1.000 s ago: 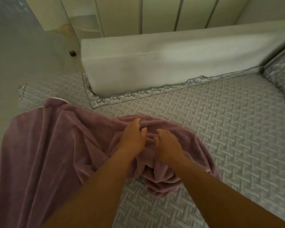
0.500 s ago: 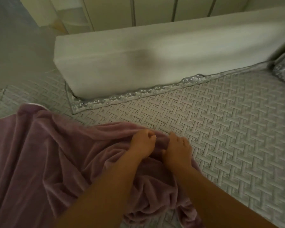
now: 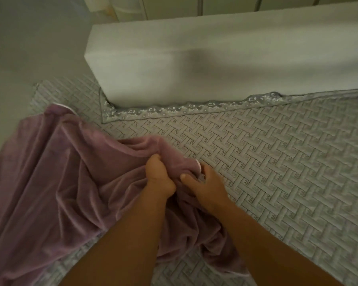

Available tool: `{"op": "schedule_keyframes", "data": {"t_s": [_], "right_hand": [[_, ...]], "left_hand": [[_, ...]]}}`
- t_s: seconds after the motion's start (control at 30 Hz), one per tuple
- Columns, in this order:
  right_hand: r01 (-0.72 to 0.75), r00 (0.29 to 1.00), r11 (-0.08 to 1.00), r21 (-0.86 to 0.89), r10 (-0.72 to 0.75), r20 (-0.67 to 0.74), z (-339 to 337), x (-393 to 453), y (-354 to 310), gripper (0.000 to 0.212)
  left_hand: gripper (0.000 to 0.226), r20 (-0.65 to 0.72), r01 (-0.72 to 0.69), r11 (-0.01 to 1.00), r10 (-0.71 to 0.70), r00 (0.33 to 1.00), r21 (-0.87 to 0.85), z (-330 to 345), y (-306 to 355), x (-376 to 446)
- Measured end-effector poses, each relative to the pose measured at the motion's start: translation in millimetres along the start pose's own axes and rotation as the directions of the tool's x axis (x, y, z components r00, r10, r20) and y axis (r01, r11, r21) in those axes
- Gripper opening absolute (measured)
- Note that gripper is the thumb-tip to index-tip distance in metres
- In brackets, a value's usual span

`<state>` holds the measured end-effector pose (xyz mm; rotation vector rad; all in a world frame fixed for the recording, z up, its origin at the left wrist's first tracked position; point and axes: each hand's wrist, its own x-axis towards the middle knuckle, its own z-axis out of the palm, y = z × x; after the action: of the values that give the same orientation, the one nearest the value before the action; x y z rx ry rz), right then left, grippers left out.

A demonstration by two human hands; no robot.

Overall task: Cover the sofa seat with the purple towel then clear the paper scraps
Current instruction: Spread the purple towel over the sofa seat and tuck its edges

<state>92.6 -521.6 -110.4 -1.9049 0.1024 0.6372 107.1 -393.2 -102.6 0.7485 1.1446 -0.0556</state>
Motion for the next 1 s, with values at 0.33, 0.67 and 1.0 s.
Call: {"op": "schedule_keyframes", "data": {"t_s": [0.33, 0.67, 1.0], "right_hand": [[0.282, 0.959, 0.930, -0.237, -0.276, 0.057, 43, -11, -18, 0.054], [0.400, 0.908, 0.820, -0.411, -0.415, 0.055, 62, -34, -27, 0.048], [0.280, 0.872, 0.958, -0.062, -0.281, -0.402, 31, -37, -41, 0.035]], "left_hand": [[0.039, 0.074, -0.361, 0.329, 0.642, 0.763, 0.873, -44, 18, -4], [0.024, 0.258, -0.361, 0.730, 0.255, 0.932, 0.580, -34, 63, -28], [0.018, 0.706, -0.724, 0.576, 0.325, 0.629, 0.380, 26, 32, -81]]}}
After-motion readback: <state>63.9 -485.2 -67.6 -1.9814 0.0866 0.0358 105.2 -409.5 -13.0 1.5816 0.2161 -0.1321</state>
